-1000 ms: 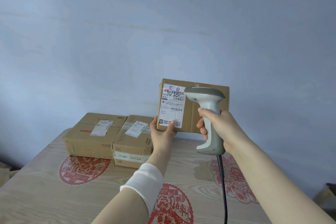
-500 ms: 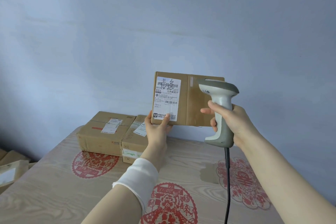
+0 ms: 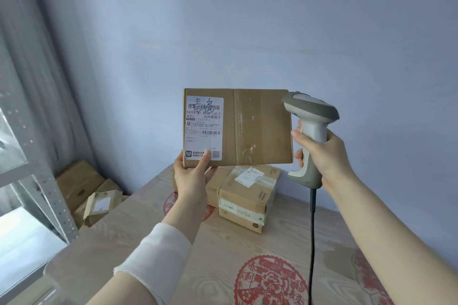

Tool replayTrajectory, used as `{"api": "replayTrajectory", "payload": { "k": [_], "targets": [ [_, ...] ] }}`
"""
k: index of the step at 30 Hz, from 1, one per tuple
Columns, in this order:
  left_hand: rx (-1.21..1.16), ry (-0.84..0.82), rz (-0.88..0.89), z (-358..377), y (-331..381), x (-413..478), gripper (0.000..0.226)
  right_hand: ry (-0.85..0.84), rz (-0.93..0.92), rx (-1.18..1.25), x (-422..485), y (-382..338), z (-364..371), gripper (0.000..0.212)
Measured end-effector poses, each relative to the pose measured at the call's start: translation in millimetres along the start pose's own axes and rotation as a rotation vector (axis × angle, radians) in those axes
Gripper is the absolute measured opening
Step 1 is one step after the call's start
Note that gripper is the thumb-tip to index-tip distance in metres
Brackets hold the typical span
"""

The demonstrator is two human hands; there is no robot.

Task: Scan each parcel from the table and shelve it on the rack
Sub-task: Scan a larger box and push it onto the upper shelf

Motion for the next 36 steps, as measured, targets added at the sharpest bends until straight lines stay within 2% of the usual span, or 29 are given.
{"api": "replayTrajectory", "payload": {
  "k": [9, 20, 25, 27, 31, 36],
  "targets": [
    [-0.053, 0.138, 0.181, -123, 138, -2, 0.047, -0.151, -0.056, 0.052, -40, -23, 159, 0.018],
    [-0.088, 0.305, 0.401, -319, 355, -3, 0.048, -0.394, -0.146, 0.171, -156, -99, 437, 0.016],
    [0.090, 0.394, 0.521, -377, 441, -2, 0.057, -0.430, -0.215, 0.223, -192, -141, 533, 0.025],
    [0.201, 0.434, 0.577, -396, 477, 1, 0.061, -0.466, -0.234, 0.270, -203, -160, 571, 0.020],
    [0.459, 0.521, 0.745, -418, 558, 13, 0.050, -0.476, -0.281, 0.384, -212, -203, 636, 0.021],
    [0.462, 0.587, 0.916, -446, 639, 25, 0.051, -0.545, -0.343, 0.518, -225, -258, 713, 0.022]
  ]
}}
Point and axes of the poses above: each hand's wrist, its own x-axis towards the middle knuckle, its own z-axis out of the palm, y = z × x, the point moved 9 cm from there along x, towards the middle knuckle
